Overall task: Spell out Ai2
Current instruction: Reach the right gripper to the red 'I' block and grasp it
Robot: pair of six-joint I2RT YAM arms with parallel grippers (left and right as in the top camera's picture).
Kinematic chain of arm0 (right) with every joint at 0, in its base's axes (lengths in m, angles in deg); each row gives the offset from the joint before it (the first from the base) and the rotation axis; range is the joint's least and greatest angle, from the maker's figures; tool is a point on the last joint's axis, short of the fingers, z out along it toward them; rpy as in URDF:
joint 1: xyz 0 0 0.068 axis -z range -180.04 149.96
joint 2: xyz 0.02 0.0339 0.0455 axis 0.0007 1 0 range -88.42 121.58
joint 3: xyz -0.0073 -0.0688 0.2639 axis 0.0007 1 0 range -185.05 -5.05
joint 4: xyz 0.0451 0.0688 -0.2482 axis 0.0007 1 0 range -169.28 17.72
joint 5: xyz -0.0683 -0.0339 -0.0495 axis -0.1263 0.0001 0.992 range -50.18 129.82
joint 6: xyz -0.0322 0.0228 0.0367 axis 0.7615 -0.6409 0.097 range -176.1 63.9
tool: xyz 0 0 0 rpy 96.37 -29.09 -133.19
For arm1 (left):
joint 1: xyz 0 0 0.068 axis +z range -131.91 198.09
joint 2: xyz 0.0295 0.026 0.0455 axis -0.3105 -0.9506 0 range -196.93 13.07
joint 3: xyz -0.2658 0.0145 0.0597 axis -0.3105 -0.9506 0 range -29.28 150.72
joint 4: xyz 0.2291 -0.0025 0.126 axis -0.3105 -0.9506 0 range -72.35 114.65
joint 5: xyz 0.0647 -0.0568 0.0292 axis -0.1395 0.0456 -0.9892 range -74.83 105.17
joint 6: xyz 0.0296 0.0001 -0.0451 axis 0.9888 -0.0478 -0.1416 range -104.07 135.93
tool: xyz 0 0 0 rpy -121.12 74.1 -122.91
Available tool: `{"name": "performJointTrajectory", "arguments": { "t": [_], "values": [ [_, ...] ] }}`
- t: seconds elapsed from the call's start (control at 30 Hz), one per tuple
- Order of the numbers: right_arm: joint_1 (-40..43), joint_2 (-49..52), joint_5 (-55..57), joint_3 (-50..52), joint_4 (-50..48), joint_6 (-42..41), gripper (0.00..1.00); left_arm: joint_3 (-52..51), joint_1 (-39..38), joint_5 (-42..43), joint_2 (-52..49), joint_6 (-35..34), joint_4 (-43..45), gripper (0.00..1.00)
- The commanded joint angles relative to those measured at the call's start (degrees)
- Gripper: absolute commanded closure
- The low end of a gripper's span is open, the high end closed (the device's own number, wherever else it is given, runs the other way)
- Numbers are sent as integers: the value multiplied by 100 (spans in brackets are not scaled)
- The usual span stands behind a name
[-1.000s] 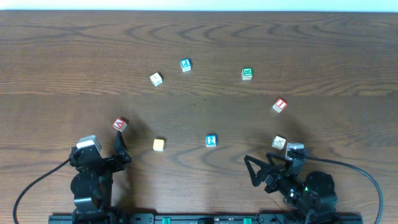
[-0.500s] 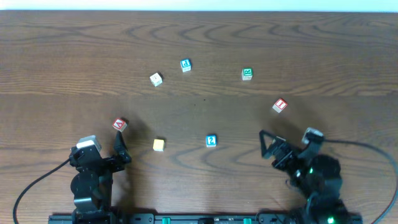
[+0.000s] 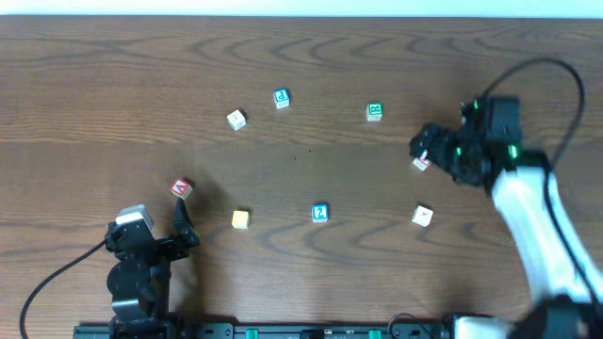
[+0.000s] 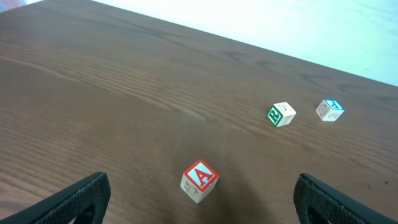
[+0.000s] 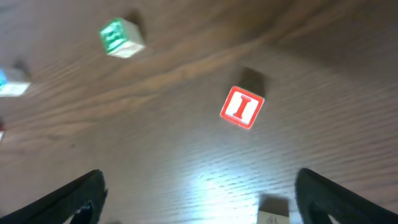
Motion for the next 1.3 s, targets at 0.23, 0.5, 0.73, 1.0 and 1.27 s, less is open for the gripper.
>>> {"name": "performJointTrajectory", "arguments": {
  "t": [0.23, 0.5, 0.73, 1.0, 1.27],
  "values": [
    [48, 1683, 870, -855, 726, -2236, 16, -125, 31, -22, 28, 101, -46, 5],
    [24, 1897, 1132, -855, 544, -2374, 18, -125, 31, -22, 28, 101, -46, 5],
    [-68, 2061, 922, -857, 254, -2374, 20, -125, 31, -22, 28, 101, -46, 5],
    [-179, 2269, 791, -857, 96, -2376, 23, -125, 31, -22, 28, 101, -46, 5],
    [-199, 2387, 807, -857, 68, -2374, 44, -125, 31, -22, 28, 101, -46, 5]
  ]
}}
